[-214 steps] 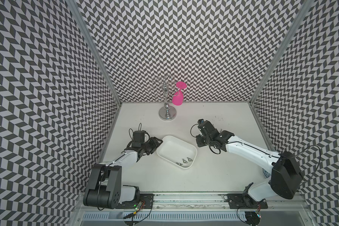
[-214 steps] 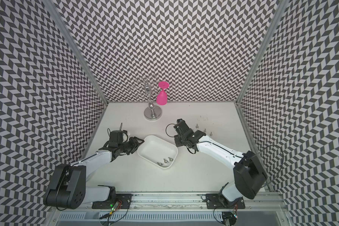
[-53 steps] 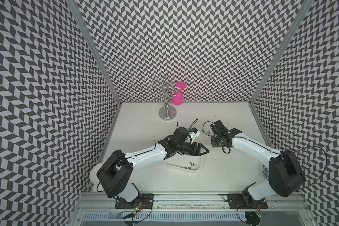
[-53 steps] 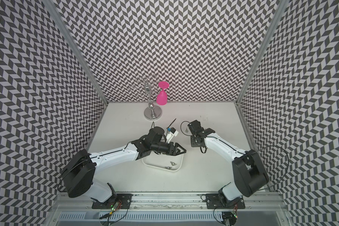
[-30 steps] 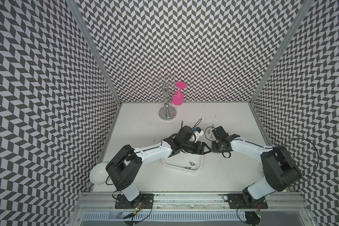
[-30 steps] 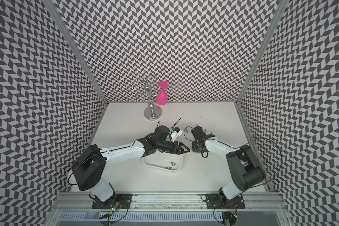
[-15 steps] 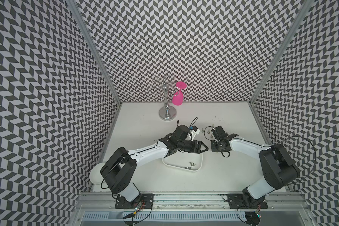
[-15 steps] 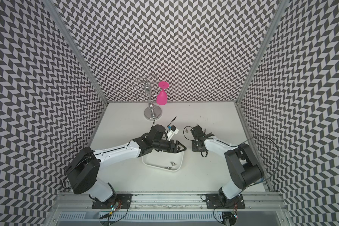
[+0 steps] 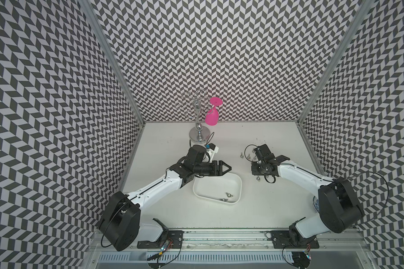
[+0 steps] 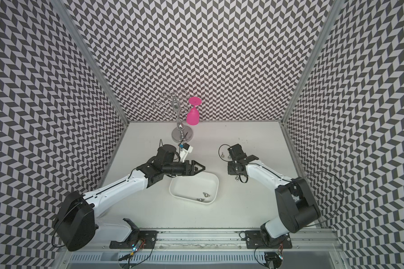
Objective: Take out the wing nut from the storage box
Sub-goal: Place the wing nut at the center of the board, then pick up the wing nut from the storage box.
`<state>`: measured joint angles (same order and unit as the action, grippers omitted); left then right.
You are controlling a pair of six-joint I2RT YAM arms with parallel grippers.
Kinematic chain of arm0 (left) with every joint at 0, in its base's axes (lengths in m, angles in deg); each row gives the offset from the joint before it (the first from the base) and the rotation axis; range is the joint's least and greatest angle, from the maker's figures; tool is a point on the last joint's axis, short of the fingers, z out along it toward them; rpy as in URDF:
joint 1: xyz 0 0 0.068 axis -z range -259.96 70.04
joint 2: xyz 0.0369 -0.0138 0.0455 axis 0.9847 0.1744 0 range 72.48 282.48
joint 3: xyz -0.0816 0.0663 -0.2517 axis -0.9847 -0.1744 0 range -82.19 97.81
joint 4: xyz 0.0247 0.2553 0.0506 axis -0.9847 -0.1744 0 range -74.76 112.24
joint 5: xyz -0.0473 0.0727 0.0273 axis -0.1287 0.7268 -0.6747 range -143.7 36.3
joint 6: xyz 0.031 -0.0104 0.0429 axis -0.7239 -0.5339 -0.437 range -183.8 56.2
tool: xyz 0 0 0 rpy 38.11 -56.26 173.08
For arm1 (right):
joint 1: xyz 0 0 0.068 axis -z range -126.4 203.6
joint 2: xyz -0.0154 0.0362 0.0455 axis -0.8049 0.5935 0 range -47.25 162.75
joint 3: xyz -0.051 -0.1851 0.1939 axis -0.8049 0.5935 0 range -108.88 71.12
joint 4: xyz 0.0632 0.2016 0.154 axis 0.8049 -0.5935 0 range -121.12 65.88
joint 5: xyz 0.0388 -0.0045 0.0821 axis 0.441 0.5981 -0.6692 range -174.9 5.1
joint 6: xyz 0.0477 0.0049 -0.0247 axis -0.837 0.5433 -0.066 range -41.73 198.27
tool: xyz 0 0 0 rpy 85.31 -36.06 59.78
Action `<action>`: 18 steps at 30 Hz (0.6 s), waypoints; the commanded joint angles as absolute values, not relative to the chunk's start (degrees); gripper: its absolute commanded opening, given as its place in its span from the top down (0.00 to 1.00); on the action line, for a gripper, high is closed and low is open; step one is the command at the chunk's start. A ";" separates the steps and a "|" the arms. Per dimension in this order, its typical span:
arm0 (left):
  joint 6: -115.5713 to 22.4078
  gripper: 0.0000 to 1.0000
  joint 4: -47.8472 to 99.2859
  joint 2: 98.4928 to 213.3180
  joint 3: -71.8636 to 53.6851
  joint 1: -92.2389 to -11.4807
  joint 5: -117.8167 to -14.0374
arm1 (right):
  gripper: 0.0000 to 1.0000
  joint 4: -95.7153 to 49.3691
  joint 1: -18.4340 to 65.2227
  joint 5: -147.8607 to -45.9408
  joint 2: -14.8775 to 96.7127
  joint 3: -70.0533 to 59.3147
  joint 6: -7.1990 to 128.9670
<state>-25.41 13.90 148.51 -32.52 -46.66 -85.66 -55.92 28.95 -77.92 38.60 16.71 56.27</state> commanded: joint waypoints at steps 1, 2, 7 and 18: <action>-25.93 0.26 7.36 144.09 -34.93 -51.53 -81.97 | 0.68 -57.04 28.39 -79.40 35.21 16.04 55.91; -25.01 0.25 6.03 142.69 -36.04 -53.45 -81.19 | 0.72 -56.56 28.05 -80.64 34.20 16.57 55.57; -19.41 0.31 -2.71 137.17 -39.68 -61.49 -80.02 | 1.00 -53.44 24.09 -87.93 31.00 18.56 53.84; -19.41 1.00 -23.73 138.91 -35.60 -65.46 -75.50 | 1.00 -65.72 10.70 -90.23 46.47 0.77 57.51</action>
